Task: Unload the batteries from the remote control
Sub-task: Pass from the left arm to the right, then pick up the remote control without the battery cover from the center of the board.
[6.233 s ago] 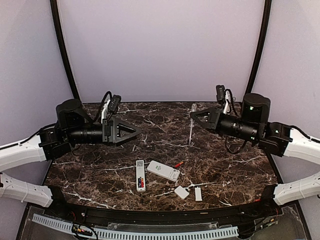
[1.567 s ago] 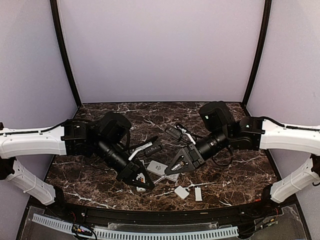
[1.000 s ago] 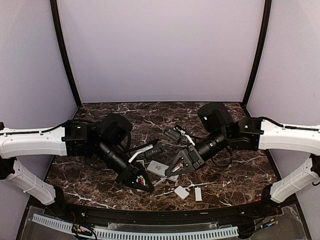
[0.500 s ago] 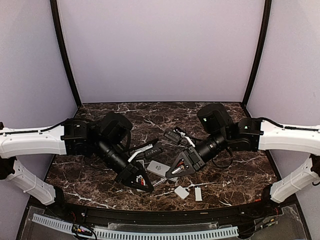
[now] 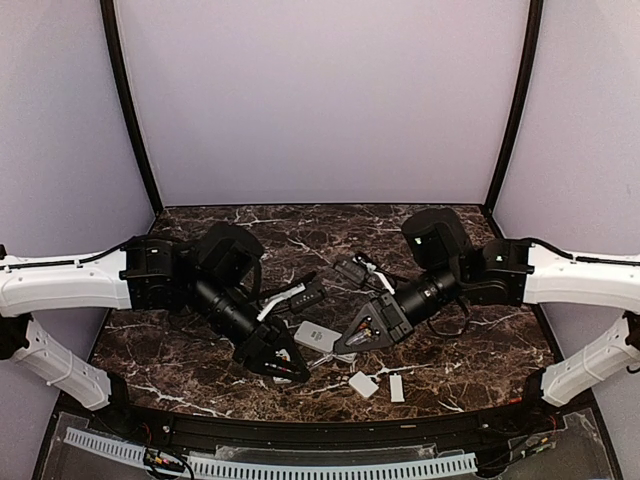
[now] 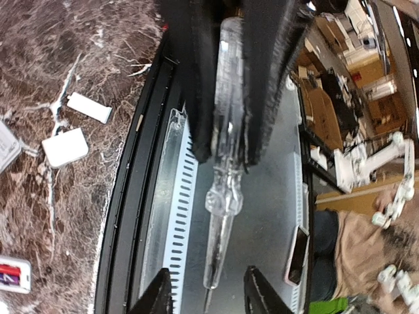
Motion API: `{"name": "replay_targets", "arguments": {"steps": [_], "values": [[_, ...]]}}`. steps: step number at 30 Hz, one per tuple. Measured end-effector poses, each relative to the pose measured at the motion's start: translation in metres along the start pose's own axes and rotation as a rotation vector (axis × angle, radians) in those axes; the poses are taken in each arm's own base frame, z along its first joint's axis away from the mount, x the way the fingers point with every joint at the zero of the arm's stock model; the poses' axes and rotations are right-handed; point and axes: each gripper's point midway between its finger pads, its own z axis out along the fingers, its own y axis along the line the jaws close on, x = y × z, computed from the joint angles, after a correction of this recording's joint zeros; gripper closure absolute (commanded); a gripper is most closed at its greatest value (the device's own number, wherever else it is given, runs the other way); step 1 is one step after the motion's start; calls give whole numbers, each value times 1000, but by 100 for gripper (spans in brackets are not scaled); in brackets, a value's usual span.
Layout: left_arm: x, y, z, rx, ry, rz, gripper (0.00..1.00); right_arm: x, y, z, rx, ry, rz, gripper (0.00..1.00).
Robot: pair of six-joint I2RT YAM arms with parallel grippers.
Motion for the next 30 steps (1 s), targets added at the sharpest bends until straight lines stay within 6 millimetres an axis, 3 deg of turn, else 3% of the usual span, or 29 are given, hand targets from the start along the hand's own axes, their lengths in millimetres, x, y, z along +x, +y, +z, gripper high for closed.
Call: {"name": "replay_targets", "arguments": {"steps": [2,5,9,13,18,21,26,30], "values": [[-5,5,-3,-46,-33,-1,38,-1,-3,-3,24,-23,0,100],[-15,10,-20,-128,-131,0,29,-7,-8,-12,96,-94,1,100],[-25,17,-59,-211,-326,-40,27,-14,-19,-27,194,-195,20,100],[-23,48,-88,-282,-511,-204,32,-16,-42,-32,291,-262,92,100],[19,116,-75,-403,-538,-494,34,-18,-78,-24,416,-286,200,100],[37,140,-67,-440,-540,-612,35,-13,-96,-14,467,-266,244,100],[34,164,-61,-466,-572,-697,30,-11,-115,-1,532,-252,295,100],[38,186,-48,-510,-538,-737,27,-14,-121,-4,571,-287,328,100]]}}
